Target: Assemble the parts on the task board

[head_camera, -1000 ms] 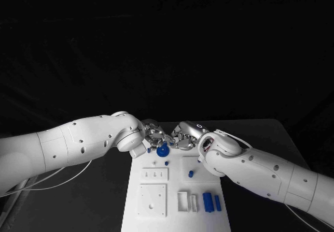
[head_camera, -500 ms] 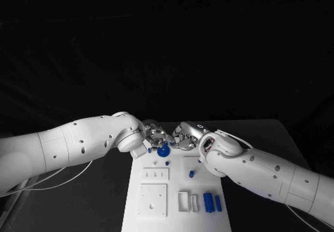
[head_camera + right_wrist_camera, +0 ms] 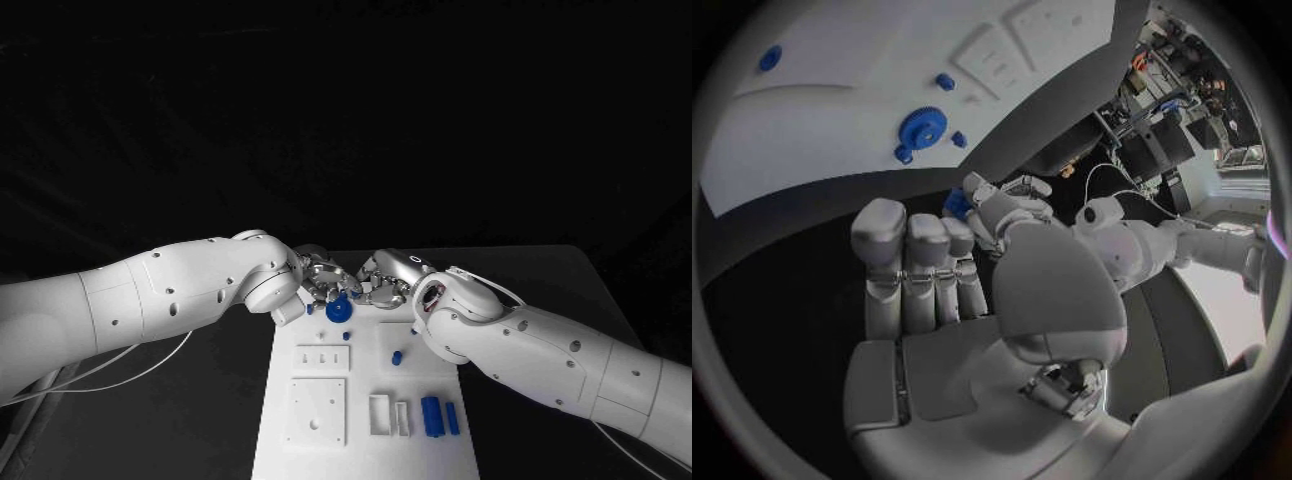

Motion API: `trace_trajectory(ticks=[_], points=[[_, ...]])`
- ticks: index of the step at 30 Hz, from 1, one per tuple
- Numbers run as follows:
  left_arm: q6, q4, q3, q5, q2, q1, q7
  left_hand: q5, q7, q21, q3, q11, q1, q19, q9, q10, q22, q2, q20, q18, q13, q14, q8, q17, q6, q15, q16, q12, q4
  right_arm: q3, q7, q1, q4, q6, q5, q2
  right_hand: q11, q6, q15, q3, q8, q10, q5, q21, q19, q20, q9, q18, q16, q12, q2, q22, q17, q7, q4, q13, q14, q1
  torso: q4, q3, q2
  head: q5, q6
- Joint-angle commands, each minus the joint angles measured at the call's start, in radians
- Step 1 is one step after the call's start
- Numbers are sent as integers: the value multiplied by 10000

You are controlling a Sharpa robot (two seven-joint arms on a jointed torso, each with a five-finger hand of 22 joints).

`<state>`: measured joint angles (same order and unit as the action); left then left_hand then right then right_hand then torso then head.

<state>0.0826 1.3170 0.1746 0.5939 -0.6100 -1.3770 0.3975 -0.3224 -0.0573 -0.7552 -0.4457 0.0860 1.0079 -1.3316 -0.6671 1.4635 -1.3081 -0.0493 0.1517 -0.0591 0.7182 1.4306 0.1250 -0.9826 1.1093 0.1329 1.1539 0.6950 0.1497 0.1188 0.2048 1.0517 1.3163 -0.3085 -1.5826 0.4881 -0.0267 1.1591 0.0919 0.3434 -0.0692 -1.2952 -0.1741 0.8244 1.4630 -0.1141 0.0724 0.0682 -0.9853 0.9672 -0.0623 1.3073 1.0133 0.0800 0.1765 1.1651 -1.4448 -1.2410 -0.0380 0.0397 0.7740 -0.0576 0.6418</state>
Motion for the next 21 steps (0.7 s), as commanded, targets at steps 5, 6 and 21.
trace_trajectory(ticks=[5, 6, 21], points=[[401, -26, -2, 32, 35, 8, -86, -249, 706, 4, -949, 62, -47, -163, -2617, 214, -380, 192, -4, 240, 9, 130, -102, -135, 891, -8, 88, -41, 722, -1, -71, -7, -10, -250, 103, 62, 142, -687, -119, -203, 59, 438, -1, -778, -122, 121, -57, 34, 443, -735, -287, 818, -308, 163, -142, -475, 133, 11, -13, 5, 3, -28, 11], [435, -35, -1, 48, 41, 13, -97, -273, 719, -14, -932, 71, -18, -180, -2646, 239, -409, 262, -8, 247, 12, 149, -130, -165, 953, -12, 107, -46, 746, -1, -94, -7, -11, -268, 126, 88, 182, -1022, -169, -246, 58, 757, -8, -1516, -291, 172, -66, 88, 921, -1456, -341, 619, -673, 234, -161, -1016, 267, -16, -11, 4, 1, -34, 9], [574, -143, 27, 217, -60, 58, -114, -589, 814, -182, -778, 104, 216, -254, -2377, 437, -570, 655, -94, 270, -19, 253, -539, -389, 1608, -78, 289, 6, 561, 0, -863, -128, 27, -495, 611, 996, 414, -4351, -384, -3701, 166, 1680, -2831, -5771, -683, 427, -188, 293, 1924, -1304, -1277, -401, -1116, 500, -3156, -3218, 706, -1324, -11, 9, -13, -97, 23]])
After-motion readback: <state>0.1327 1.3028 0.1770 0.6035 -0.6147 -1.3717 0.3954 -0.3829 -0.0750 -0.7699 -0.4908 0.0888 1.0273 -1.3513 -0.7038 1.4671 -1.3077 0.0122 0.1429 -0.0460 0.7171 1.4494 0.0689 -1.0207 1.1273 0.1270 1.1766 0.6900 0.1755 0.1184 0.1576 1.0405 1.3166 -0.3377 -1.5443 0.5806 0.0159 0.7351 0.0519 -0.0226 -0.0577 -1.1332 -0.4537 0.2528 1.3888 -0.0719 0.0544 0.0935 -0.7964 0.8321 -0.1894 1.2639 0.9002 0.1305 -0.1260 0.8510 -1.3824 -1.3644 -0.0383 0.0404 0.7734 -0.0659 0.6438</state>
